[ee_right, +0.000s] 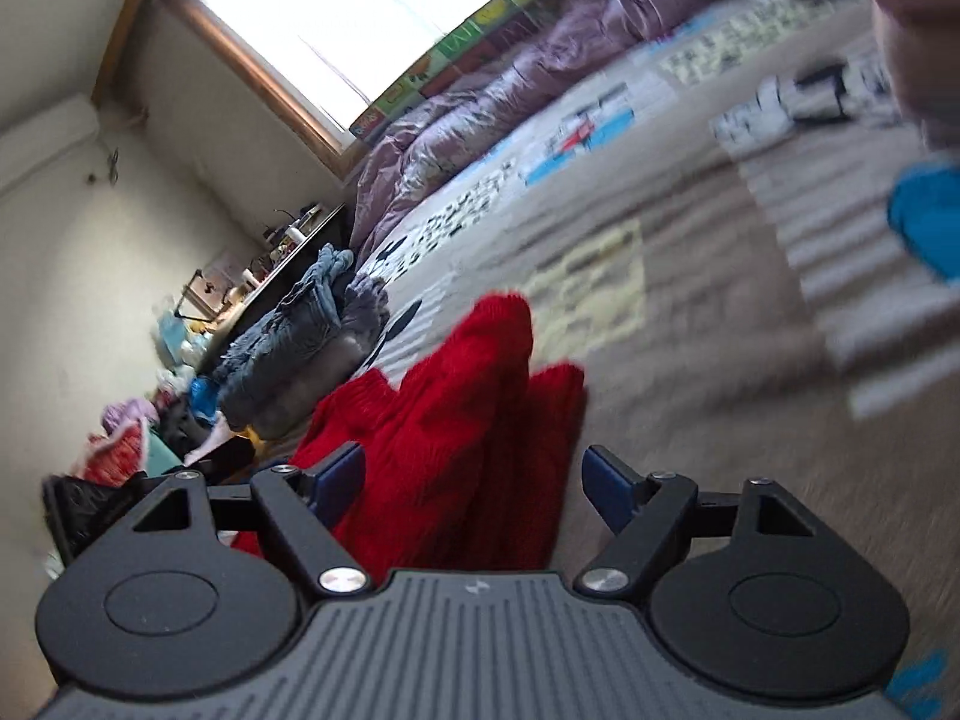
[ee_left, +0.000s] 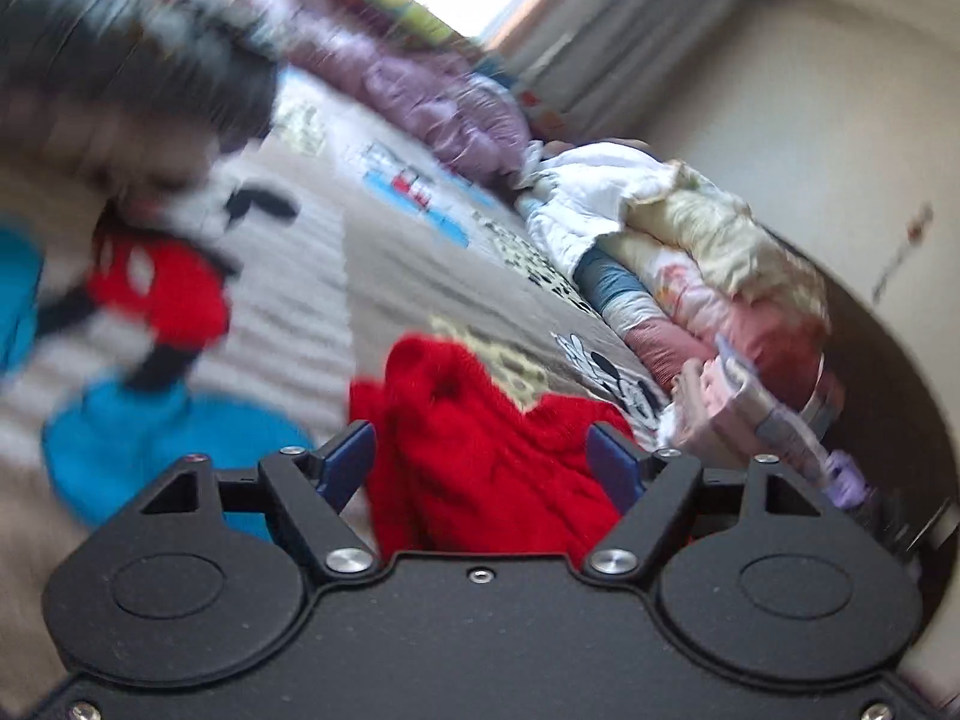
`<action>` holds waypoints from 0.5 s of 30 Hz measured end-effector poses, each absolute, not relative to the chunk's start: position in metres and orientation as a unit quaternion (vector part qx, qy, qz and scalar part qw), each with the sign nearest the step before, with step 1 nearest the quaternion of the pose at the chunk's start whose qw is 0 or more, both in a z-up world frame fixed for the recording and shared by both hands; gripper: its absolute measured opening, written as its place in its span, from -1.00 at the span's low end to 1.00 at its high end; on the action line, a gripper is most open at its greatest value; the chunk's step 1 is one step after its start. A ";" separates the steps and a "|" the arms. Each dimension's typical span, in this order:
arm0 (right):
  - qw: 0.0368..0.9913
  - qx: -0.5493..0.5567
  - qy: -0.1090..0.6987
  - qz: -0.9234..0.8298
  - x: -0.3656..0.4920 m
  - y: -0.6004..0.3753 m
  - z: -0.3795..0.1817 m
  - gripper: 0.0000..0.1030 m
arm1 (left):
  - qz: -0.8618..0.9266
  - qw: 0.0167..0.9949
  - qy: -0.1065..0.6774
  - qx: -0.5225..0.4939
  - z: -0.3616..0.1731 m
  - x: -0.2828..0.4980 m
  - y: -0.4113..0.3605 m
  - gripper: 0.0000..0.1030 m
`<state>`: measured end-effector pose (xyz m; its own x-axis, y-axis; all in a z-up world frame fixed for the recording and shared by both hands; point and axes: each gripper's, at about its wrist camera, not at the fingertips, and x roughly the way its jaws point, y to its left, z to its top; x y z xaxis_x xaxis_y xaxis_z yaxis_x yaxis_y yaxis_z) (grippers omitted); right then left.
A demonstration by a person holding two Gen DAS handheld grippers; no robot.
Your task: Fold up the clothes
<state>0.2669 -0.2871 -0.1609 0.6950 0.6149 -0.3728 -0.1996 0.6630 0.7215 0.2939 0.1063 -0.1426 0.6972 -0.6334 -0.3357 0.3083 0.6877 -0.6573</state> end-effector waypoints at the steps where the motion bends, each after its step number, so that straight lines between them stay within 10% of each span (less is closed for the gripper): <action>1: 0.851 0.345 0.315 0.239 0.266 -0.285 -0.164 0.55 | -0.267 0.868 0.292 -0.301 -0.144 0.293 0.107 0.52; 15: 0.833 0.356 0.359 0.225 0.289 -0.271 -0.175 0.66 | -0.240 0.822 0.374 -0.357 -0.165 0.305 0.086 0.42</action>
<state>0.2894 -0.2708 -0.1754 0.6410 0.6302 -0.4382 -0.1181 0.6451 0.7549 0.3049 0.0860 -0.1652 0.6056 -0.6612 -0.4429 0.1275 0.6300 -0.7661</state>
